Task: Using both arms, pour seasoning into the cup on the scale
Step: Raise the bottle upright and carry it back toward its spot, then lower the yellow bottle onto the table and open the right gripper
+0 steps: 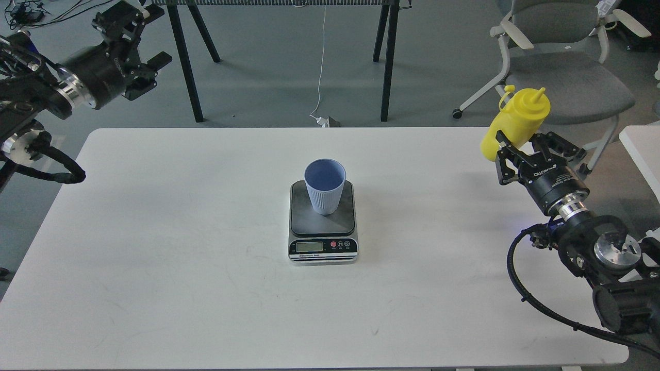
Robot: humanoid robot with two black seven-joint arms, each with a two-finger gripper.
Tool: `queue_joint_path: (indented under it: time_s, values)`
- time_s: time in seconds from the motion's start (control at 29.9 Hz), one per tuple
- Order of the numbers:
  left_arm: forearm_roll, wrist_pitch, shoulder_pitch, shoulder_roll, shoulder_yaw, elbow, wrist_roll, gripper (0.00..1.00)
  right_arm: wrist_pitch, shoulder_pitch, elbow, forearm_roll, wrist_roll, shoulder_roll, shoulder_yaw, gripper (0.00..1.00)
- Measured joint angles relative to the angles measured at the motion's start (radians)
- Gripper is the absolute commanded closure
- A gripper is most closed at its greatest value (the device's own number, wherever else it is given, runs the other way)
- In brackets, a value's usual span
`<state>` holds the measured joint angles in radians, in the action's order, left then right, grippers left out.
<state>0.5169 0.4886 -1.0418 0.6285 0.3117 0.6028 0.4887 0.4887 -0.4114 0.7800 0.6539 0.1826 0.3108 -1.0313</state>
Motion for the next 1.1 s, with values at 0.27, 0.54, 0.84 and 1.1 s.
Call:
queue_joint_path:
  time_s: [0.27,0.54,0.84,1.1]
  values:
    - [0.0,0.0,0.002,0.002,0.0,0.0,0.0,0.01,0.0,0.019,-0.047,-0.002,0.0,-0.063,0.002,0.8]
    - [0.0,0.0,0.003,0.0,-0.002,0.0,0.0,0.01,0.0,0.035,-0.078,-0.003,0.002,-0.074,0.009,0.79]
    - [0.0,0.0,0.004,-0.001,-0.002,0.0,0.0,0.01,0.0,0.046,-0.103,-0.005,0.002,-0.12,0.011,0.78]
    - [0.0,0.0,0.004,0.0,-0.002,0.0,0.0,0.01,0.0,0.048,-0.119,-0.006,0.003,-0.142,0.021,0.77]
